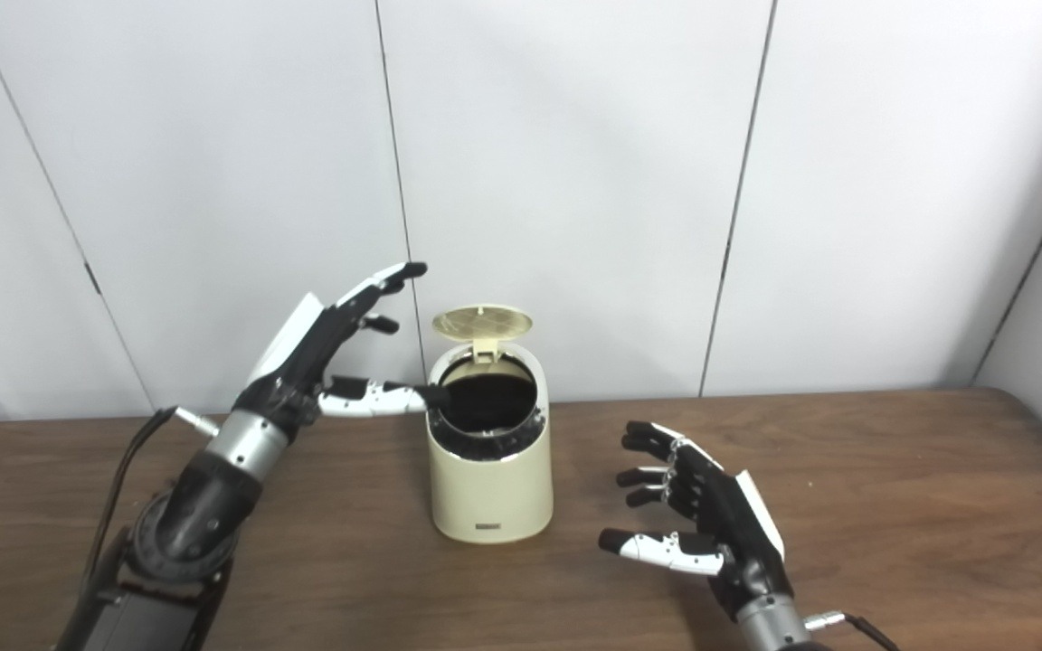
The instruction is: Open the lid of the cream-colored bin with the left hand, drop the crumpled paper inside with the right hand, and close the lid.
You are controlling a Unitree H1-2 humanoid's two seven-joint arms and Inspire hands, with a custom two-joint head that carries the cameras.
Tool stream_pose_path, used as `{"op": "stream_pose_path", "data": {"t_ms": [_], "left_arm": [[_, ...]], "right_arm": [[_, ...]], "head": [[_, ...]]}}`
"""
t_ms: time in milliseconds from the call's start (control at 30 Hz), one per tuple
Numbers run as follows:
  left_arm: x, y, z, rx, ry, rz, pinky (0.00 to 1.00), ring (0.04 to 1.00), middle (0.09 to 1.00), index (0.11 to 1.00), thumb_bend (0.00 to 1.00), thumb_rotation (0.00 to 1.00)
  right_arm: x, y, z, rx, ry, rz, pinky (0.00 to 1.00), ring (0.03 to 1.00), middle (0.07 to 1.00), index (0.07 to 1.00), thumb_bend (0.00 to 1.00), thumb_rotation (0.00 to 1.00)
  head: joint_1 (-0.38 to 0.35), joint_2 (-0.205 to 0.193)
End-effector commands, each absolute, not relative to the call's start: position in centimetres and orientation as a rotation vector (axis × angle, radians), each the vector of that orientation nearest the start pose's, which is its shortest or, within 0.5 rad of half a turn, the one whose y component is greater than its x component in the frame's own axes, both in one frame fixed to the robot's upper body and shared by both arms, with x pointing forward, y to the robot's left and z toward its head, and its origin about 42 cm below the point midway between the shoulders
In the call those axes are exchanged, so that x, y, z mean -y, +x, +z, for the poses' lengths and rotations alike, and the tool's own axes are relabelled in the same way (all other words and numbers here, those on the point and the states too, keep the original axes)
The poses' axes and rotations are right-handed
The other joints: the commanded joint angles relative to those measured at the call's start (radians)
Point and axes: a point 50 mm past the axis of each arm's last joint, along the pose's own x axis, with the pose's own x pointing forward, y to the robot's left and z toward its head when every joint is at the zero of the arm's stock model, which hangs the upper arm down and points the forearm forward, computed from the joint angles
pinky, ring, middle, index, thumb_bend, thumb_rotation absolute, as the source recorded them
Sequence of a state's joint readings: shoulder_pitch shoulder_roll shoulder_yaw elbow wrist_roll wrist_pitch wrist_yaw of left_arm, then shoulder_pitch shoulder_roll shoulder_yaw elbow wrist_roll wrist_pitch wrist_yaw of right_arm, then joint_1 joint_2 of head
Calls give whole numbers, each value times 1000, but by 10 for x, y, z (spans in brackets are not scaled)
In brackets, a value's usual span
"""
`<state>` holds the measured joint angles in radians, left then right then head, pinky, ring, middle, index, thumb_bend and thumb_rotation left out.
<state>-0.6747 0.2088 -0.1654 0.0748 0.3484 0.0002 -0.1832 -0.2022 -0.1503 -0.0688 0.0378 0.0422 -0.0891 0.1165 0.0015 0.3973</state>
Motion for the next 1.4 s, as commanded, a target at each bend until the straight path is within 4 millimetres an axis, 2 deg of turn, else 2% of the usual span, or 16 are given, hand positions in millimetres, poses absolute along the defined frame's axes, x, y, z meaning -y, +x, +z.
{"op": "stream_pose_path", "data": {"t_ms": [0,167,300,500,700,833,1267,1367], "left_arm": [[-159,450,340,636,681,-321,795,960,969,955,971,362],[-151,456,342,633,700,-351,825,983,974,949,960,447],[-149,459,342,640,726,-366,797,933,937,917,951,539],[-147,461,343,641,793,-393,783,888,885,867,961,593],[-150,457,342,659,849,-404,718,807,758,738,921,581],[-151,454,341,665,893,-404,683,760,712,695,882,553],[-155,451,335,671,938,-402,672,797,772,747,855,527],[-155,450,333,677,950,-410,666,795,771,748,885,551]], "right_arm": [[254,351,178,324,-121,80,542,620,775,758,794,91],[250,350,180,335,-106,80,548,624,778,759,784,74],[247,351,181,341,-113,80,548,620,778,760,778,69],[243,351,183,335,-105,81,580,624,783,771,781,113],[240,351,186,336,-107,73,609,605,775,769,776,107],[240,351,186,339,-106,70,642,597,772,768,774,106],[236,352,187,330,-101,68,617,597,768,766,790,117],[234,352,188,330,-105,67,595,596,768,769,797,124]], "head": [[0,0],[-11,2],[-17,1],[-27,5],[-30,8],[-33,12],[-40,17],[-41,19]]}}
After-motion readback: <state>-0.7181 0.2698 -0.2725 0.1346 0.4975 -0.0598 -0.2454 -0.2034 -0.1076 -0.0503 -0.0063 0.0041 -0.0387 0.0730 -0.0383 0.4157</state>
